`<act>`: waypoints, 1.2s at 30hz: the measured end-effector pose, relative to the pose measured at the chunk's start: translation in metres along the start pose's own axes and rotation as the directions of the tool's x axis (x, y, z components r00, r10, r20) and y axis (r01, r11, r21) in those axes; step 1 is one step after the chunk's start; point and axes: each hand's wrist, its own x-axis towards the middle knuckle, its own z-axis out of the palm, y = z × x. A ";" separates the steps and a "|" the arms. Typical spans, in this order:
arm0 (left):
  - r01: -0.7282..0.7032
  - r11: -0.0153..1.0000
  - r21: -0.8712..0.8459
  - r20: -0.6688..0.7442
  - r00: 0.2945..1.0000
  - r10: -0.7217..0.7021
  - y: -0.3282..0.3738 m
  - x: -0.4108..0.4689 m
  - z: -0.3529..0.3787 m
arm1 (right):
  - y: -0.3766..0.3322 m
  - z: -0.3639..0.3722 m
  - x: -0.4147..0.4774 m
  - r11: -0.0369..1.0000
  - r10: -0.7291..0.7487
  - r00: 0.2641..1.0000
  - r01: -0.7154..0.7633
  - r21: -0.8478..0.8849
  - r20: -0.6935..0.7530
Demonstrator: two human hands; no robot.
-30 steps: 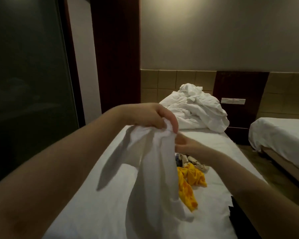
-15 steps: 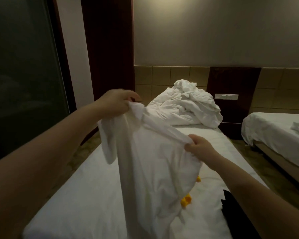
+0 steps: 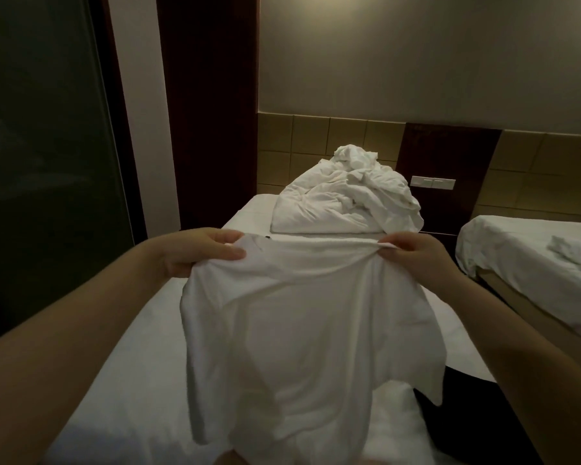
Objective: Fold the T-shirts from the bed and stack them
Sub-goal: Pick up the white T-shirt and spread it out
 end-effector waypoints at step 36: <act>-0.063 0.781 0.621 -0.195 0.953 0.232 0.021 -0.045 -0.002 | -0.023 -0.018 -0.019 0.976 0.116 0.992 -0.122 0.178 0.042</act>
